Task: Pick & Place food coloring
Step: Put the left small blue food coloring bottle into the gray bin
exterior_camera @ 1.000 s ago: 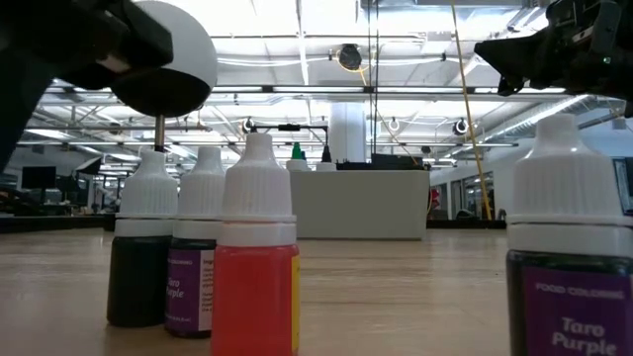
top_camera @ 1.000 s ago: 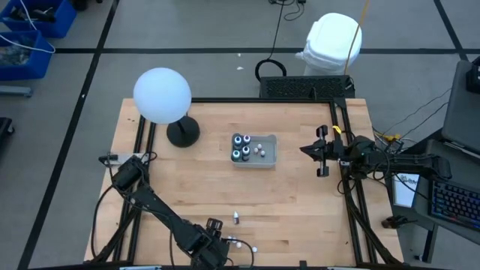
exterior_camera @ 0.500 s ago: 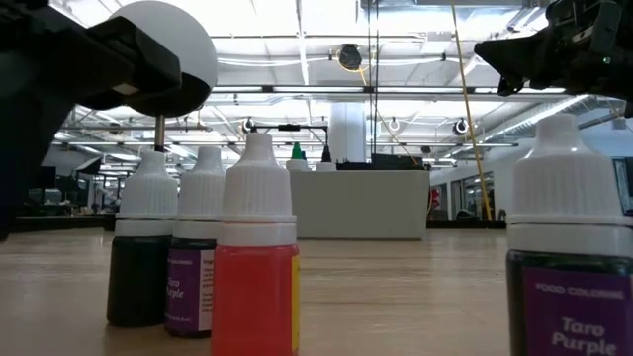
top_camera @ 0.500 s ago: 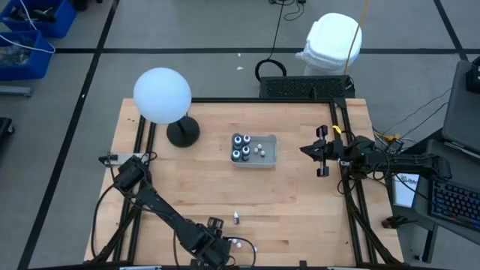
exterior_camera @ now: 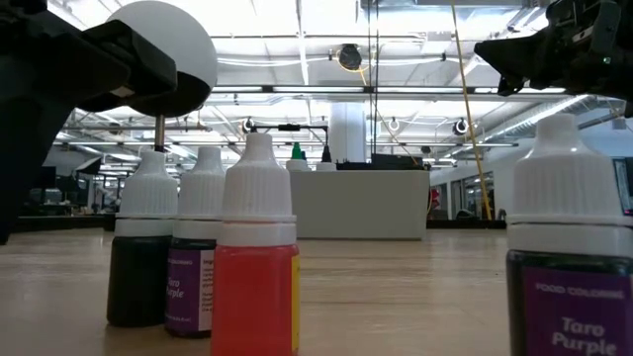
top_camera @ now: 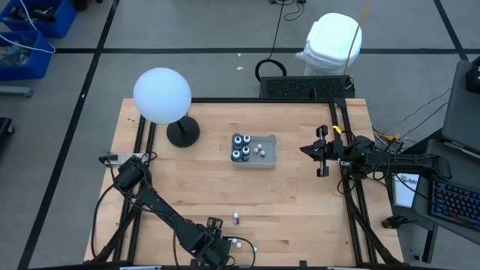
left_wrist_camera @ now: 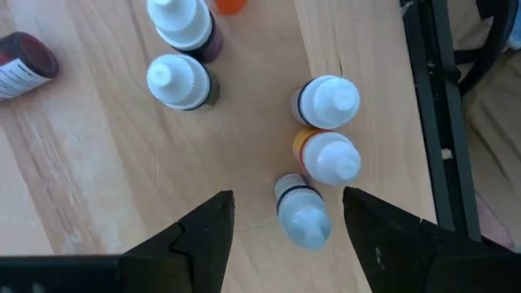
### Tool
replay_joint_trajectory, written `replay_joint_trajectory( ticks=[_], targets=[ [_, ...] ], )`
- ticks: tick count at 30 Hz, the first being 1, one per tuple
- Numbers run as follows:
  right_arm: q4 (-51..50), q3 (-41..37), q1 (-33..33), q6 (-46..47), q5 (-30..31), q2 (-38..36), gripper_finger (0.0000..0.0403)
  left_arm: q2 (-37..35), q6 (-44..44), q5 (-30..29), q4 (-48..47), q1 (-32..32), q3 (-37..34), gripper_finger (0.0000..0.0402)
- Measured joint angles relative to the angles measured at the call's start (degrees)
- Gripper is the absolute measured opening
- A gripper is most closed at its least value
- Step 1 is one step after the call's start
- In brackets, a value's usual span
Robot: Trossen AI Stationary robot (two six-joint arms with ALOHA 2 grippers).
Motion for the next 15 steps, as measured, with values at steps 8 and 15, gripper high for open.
replay_joint_trajectory(
  ticks=[8, 15],
  targets=[
    [0.0, 0.0, 0.0, 0.0, 0.0, 0.0, 0.0000, 0.0, -0.5, 0.9, 0.1, 0.0, 0.0, 0.0220],
    [0.0, 0.0, 0.0, 0.0, 0.0, 0.0, 0.0000, 0.0, -0.6, 0.9, 0.1, 0.0, 0.0, 0.0154]
  ],
)
